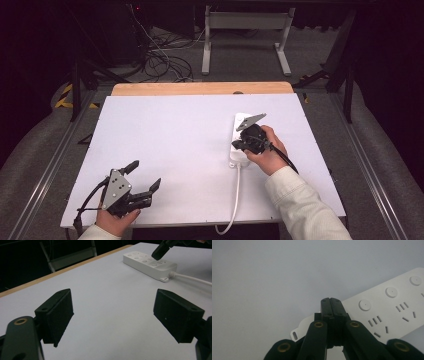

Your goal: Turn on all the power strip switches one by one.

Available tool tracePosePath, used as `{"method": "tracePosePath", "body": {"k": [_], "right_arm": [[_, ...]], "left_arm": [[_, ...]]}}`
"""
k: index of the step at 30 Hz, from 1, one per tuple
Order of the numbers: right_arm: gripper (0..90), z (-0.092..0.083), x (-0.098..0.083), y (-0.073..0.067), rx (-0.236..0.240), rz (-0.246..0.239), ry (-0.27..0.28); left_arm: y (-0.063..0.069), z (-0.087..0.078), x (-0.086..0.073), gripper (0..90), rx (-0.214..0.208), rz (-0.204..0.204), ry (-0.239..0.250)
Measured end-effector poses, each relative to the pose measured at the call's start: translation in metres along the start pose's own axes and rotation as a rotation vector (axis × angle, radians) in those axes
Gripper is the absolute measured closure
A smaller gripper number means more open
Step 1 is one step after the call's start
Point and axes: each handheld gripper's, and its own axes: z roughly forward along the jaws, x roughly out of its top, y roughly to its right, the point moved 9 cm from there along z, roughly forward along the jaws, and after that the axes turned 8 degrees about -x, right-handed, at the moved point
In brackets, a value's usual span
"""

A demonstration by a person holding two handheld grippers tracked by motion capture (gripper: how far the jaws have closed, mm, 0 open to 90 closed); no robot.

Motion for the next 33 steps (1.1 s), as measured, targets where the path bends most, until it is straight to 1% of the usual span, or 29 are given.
{"method": "tracePosePath", "body": {"k": [1, 4, 8, 12, 13, 15, 16, 19, 24, 27, 30, 32, 33], "right_arm": [[90.0, 0.001, 0.000, 0.000, -0.009, 0.007, -0.001], [90.0, 0.004, 0.000, 0.002, -0.018, 0.009, -0.007], [90.0, 0.008, -0.003, 0.004, -0.032, 0.008, -0.032], [90.0, 0.011, -0.004, 0.005, -0.037, 0.008, -0.041], [90.0, 0.012, -0.004, 0.005, -0.031, 0.004, -0.040], [90.0, 0.013, -0.005, 0.005, -0.042, 0.007, -0.046], [90.0, 0.014, -0.006, 0.005, -0.039, 0.000, -0.052], [90.0, 0.014, -0.005, 0.005, -0.040, 0.006, -0.048], [90.0, 0.014, -0.006, 0.004, -0.048, 0.000, -0.051], [90.0, 0.015, -0.007, 0.005, -0.046, 0.014, -0.050], [90.0, 0.015, -0.007, 0.005, -0.044, 0.014, -0.052], [90.0, 0.016, -0.007, 0.005, -0.045, 0.018, -0.055], [90.0, 0.016, -0.007, 0.005, -0.045, 0.021, -0.058]], "left_arm": [[0.000, 0.000, 0.000, 16.5, 0.001, 0.000, 0.000], [0.000, 0.000, 0.000, 16.5, 0.000, 0.000, 0.000], [0.000, 0.000, 0.000, 16.5, 0.001, 0.001, 0.000], [0.000, 0.000, 0.000, 16.5, 0.001, 0.001, 0.000], [0.000, 0.000, 0.000, 16.5, 0.001, 0.001, -0.001], [0.000, 0.000, 0.000, 16.5, 0.002, 0.001, 0.000], [0.000, 0.000, 0.000, 16.5, 0.002, 0.001, 0.000], [0.000, 0.000, 0.000, 16.5, 0.002, 0.001, 0.000], [0.000, 0.000, 0.000, 16.5, 0.002, 0.003, -0.002], [0.000, 0.000, 0.000, 16.5, 0.002, 0.001, -0.002], [0.000, 0.000, 0.000, 16.5, 0.004, 0.007, -0.004], [0.001, 0.000, 0.000, 16.5, 0.002, 0.000, -0.002], [0.000, 0.000, 0.000, 16.5, 0.003, 0.006, -0.004]]}}
